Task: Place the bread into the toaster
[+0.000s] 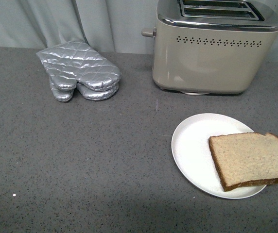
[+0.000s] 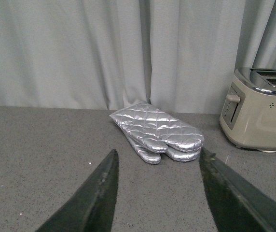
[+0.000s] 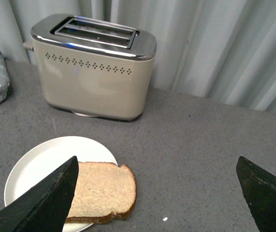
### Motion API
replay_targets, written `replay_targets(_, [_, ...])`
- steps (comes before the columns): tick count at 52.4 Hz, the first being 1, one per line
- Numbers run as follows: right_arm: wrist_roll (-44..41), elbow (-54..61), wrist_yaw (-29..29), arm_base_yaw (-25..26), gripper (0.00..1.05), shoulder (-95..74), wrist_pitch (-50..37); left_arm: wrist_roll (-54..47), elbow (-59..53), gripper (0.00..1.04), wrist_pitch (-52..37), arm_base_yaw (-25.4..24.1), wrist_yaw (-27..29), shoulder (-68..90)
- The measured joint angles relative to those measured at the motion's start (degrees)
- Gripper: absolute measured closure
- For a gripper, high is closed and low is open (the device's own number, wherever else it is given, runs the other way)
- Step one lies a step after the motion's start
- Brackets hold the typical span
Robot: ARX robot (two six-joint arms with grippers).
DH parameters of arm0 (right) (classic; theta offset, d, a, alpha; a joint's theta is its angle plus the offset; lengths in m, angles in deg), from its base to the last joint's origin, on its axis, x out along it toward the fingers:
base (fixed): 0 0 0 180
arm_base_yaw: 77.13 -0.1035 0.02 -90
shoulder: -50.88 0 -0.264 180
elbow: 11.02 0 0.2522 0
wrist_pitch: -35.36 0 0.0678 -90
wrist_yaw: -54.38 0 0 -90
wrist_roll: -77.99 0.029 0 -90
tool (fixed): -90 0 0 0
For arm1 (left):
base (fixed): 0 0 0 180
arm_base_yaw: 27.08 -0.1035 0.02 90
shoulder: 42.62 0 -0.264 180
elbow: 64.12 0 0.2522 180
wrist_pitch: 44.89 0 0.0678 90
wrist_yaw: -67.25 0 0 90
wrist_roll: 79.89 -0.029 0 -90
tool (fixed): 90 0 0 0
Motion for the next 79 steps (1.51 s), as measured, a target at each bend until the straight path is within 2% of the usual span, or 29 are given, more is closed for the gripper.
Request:
replay_targets(5, [0.07, -3.50, -3.50, 2.47, 0.10, -18.71, -10.71, 0.00, 0.00, 0.30, 0.00, 0.00, 0.00, -0.02])
replay_targets(8, [0.04, -7.52, -6.40, 4.72, 0.10, -30.42, -11.61, 0.00, 0.00, 0.17, 0.00, 0.00, 0.00, -0.02])
replay_targets(12, [0.52, -11.72, -8.20, 7.02, 0.10, -42.03, -12.11, -0.02, 0.00, 0.05, 0.00, 0.00, 0.00, -0.02])
replay_targets(20, [3.17, -21.16, -13.84, 10.36, 0.10, -60.70, -8.02, -0.11, 0.00, 0.07, 0.00, 0.00, 0.02, -0.02])
replay_targets(33, [6.23, -33.42, -18.78, 11.65, 0.10, -82.47, -3.52, -0.13, 0.00, 0.07, 0.00, 0.00, 0.02, -0.02])
replay_targets(53, [9.84, -40.48, -21.14, 9.60, 0.10, -94.77, 1.22, -0.13, 0.00, 0.07, 0.00, 0.00, 0.02, -0.02])
replay_targets(61, [15.34, -42.53, -23.91, 8.57, 0.10, -99.45, 1.97, -0.13, 0.00, 0.07, 0.00, 0.00, 0.02, -0.02])
replay_targets(71, [17.59, -42.51, -22.97, 8.50, 0.48, -100.37, 0.57, -0.13, 0.00, 0.07, 0.00, 0.00, 0.00, -0.02])
replay_targets(75, [17.75, -42.38, -22.97, 8.50, 0.57, -100.08, 0.50, -0.13, 0.00, 0.07, 0.00, 0.00, 0.02, -0.02])
replay_targets(79, [18.23, -42.07, -23.04, 8.55, 0.73, -98.92, 0.57, -0.13, 0.00, 0.07, 0.00, 0.00, 0.02, -0.02])
